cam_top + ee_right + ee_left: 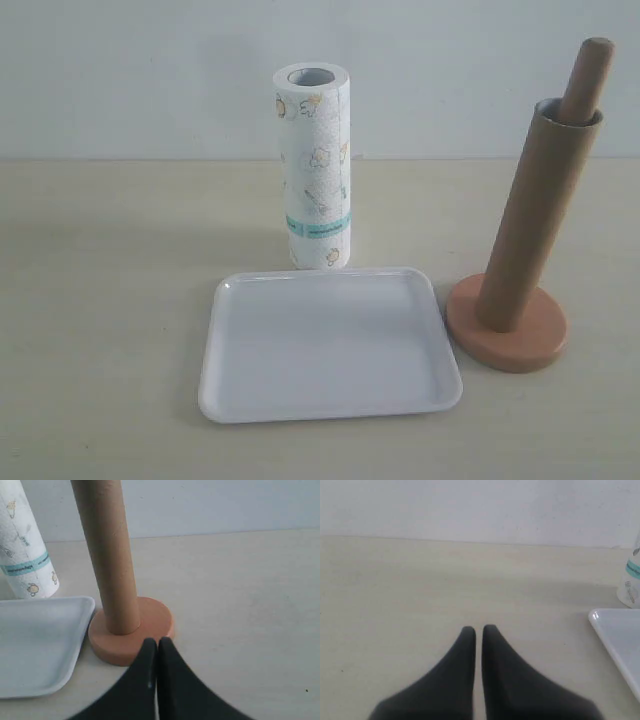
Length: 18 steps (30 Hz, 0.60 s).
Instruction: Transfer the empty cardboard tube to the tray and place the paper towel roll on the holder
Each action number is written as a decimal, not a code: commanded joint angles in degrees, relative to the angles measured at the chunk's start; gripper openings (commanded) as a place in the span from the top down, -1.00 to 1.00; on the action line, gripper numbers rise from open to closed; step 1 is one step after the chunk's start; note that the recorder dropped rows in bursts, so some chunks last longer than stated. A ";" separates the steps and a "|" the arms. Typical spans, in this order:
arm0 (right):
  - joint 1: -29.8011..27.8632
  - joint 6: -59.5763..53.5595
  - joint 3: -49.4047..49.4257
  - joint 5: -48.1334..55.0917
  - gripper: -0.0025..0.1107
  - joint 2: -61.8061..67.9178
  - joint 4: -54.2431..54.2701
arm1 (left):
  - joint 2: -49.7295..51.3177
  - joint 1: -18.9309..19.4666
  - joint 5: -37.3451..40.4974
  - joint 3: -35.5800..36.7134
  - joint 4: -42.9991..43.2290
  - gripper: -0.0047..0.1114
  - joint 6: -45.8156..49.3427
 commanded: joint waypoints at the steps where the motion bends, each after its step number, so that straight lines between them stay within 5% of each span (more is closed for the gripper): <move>1: -0.22 0.01 -0.06 -1.85 0.96 -0.24 0.11 | -0.15 0.08 -0.03 0.19 -0.21 0.85 0.26; 9: -0.22 0.01 -0.06 -6.69 0.96 -0.24 0.11 | -0.15 0.08 -0.03 0.19 -0.21 0.85 0.26; 18: -0.22 0.42 -0.06 -23.34 0.96 -0.24 0.11 | -0.15 0.08 -0.03 0.19 -0.21 0.85 0.26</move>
